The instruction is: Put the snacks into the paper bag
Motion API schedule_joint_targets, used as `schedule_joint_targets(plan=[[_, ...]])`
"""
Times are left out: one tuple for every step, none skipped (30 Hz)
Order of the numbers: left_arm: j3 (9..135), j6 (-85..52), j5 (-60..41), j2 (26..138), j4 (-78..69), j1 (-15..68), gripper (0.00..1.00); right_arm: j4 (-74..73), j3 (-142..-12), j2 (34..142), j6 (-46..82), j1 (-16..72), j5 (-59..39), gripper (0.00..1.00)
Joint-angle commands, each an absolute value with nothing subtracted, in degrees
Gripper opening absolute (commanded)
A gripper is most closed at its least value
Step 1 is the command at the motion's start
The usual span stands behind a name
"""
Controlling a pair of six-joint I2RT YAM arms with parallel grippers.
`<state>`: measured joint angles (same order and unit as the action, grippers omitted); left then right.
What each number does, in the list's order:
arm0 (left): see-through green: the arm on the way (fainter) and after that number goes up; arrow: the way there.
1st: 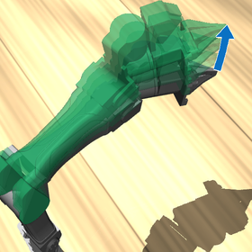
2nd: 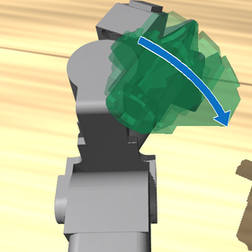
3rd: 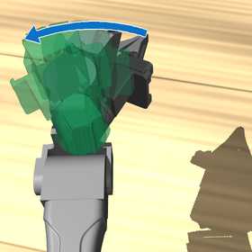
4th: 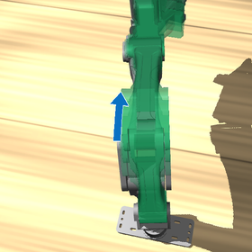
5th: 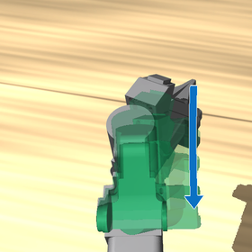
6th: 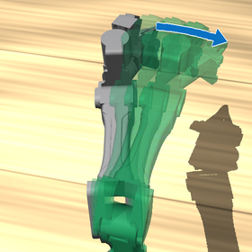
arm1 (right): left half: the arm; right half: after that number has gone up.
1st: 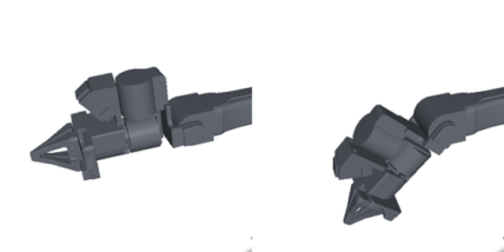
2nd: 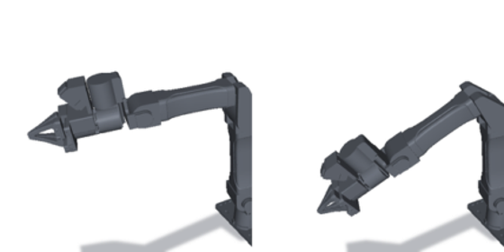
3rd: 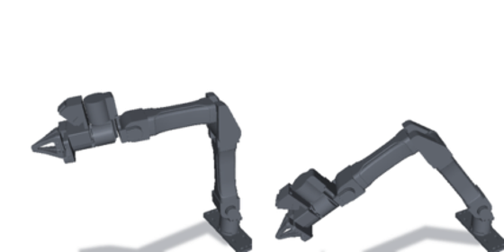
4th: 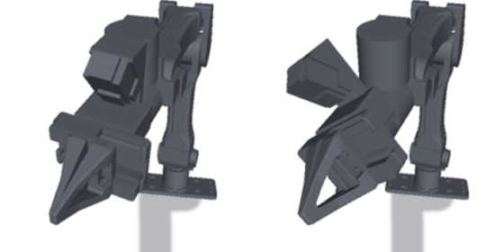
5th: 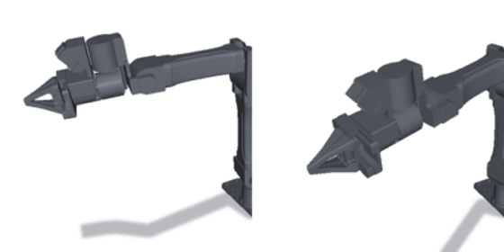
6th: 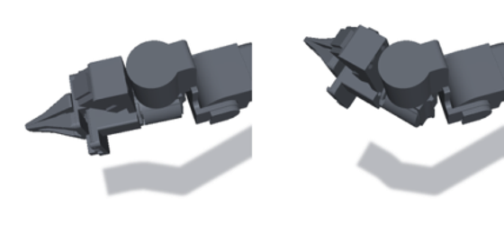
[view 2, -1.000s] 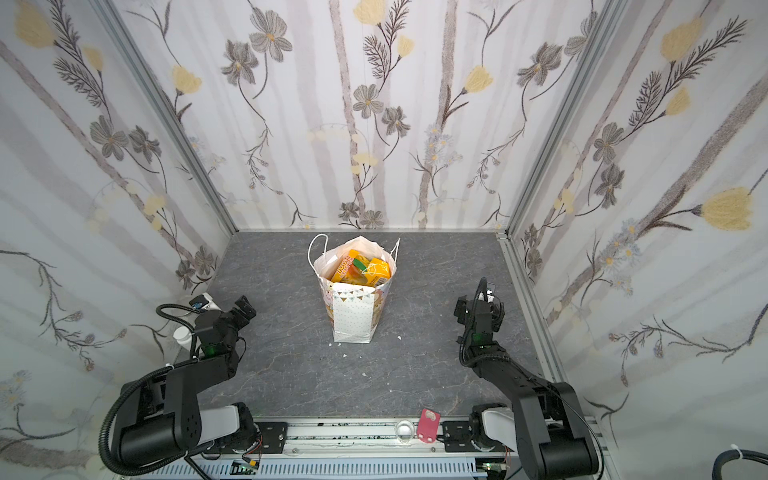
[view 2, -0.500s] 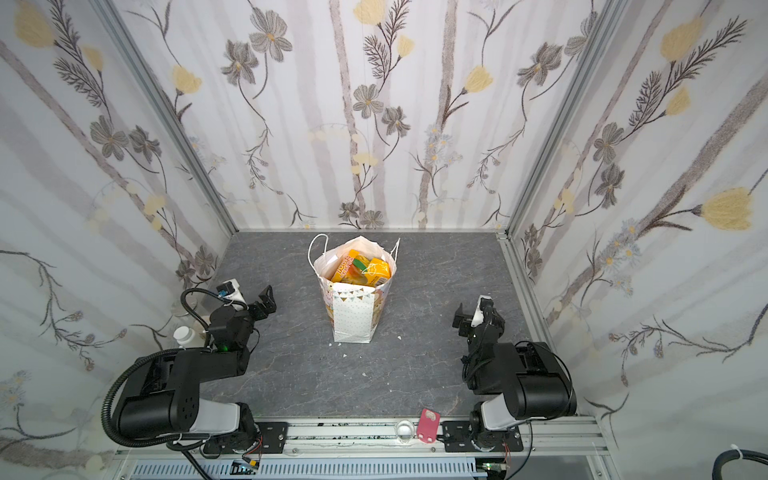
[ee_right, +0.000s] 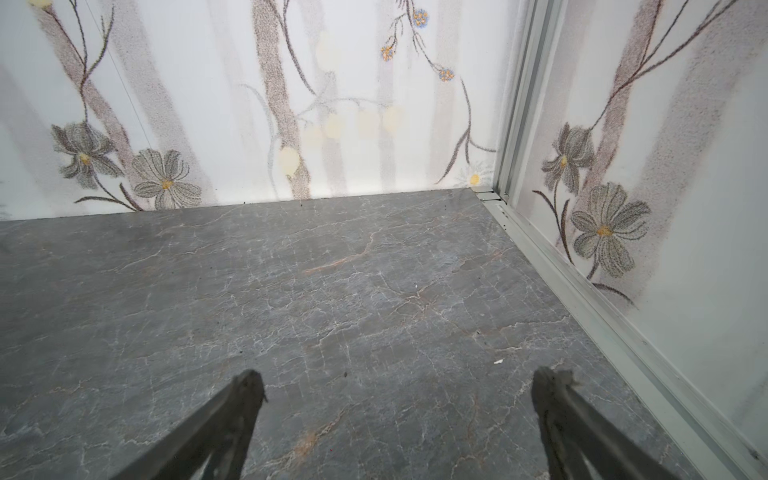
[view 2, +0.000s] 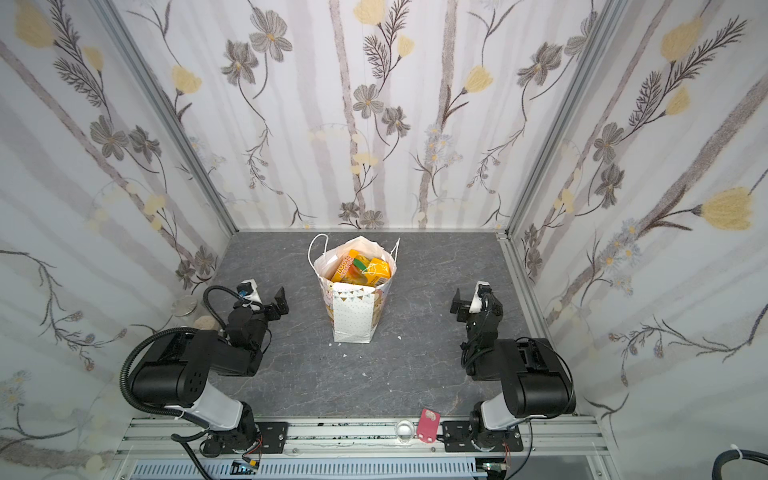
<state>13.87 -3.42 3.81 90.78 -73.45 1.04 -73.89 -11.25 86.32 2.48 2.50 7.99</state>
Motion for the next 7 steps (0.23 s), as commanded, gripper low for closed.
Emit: schedule_joint_targets(plan=[[14.23, -2.99, 4.48, 90.69, -75.55, 1.12, 1.0, -75.01, -11.6, 86.48, 1.18, 2.51, 7.12, 1.0], [14.16, -2.97, 4.53, 90.85, -76.04, 1.08, 1.0, -74.86, -11.67, 86.48, 1.21, 2.46, 7.03, 1.0], [14.08, -2.97, 4.57, 90.86, -75.99, 1.1, 1.0, -74.69, -11.77, 86.59, 1.21, 2.49, 6.79, 1.0], [14.23, -2.98, 4.48, 90.83, -75.76, 1.08, 1.0, -74.77, -11.7, 86.51, 1.15, 2.45, 6.81, 0.99], [14.15, -2.98, 4.5, 90.88, -76.13, 1.06, 1.0, -74.76, -11.69, 86.48, 1.2, 2.41, 6.85, 1.0], [14.22, -2.95, 4.4, 90.8, -75.83, 1.06, 1.0, -74.87, -11.69, 86.48, 1.16, 2.46, 6.86, 0.99], [14.15, -2.94, 4.4, 90.89, -76.0, 1.05, 1.0, -74.84, -11.65, 86.49, 1.21, 2.38, 6.86, 1.0]])
